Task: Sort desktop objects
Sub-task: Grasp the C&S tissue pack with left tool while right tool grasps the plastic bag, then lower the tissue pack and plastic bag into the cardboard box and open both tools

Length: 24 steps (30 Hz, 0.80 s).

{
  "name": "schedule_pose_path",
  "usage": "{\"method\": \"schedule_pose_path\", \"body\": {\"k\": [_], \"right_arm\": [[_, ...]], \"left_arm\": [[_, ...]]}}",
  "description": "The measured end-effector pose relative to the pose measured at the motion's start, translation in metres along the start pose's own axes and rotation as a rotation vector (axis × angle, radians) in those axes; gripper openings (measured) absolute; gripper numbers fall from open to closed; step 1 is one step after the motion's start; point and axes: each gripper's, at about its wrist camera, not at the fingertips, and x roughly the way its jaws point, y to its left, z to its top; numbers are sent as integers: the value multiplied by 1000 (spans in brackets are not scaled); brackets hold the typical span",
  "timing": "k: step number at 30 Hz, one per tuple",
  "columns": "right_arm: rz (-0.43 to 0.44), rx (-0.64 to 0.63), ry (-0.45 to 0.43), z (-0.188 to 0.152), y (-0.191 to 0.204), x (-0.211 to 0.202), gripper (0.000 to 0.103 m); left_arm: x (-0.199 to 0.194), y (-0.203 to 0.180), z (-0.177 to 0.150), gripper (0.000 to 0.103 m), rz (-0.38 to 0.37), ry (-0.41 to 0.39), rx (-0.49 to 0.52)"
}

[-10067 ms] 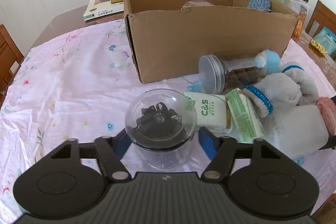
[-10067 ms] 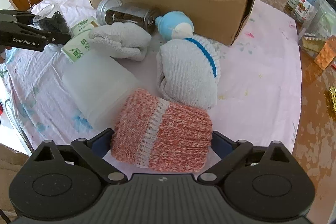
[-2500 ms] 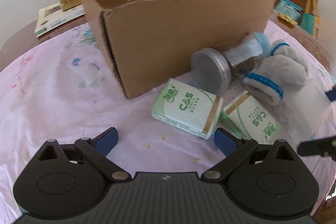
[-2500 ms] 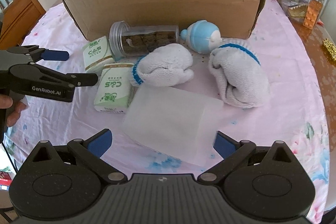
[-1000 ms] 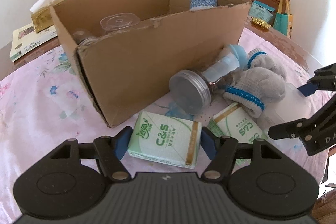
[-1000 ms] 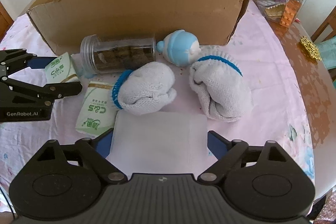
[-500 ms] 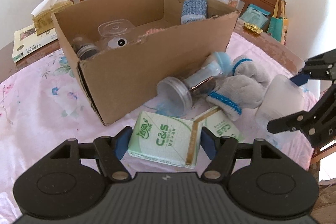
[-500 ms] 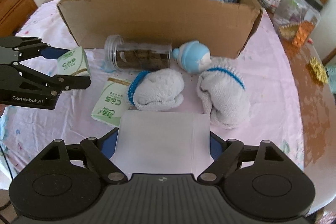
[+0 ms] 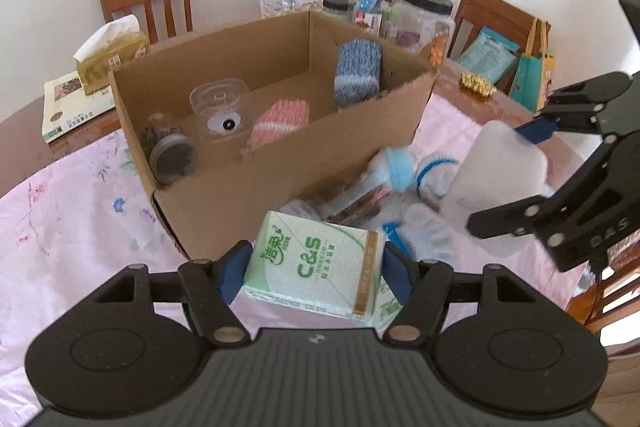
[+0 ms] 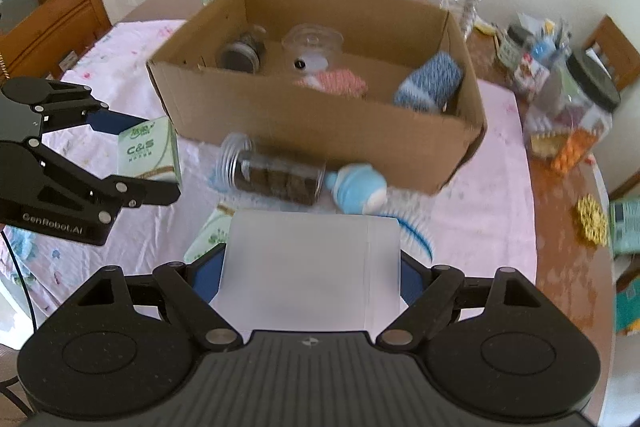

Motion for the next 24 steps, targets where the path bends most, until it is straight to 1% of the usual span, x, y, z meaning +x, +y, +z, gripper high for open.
{"method": "schedule_pose_path", "body": {"k": [4, 8, 17, 19, 24], "right_arm": [[16, -33, -29, 11, -5, -6, 87], [33, -71, -64, 24, -10, -12, 87], [50, -126, -150, 65, -28, -18, 87], [55, -130, -167, 73, -33, -18, 87], [65, -142, -185, 93, -43, -11, 87]], "left_arm": [[-11, -3, 15, 69, 7, -29, -17], [-18, -7, 35, 69, 30, -53, -4], [-16, -1, 83, 69, 111, -114, 10], [-11, 4, 91, 69, 123, -118, -1], [4, 22, 108, 69, 154, -82, -35]]}}
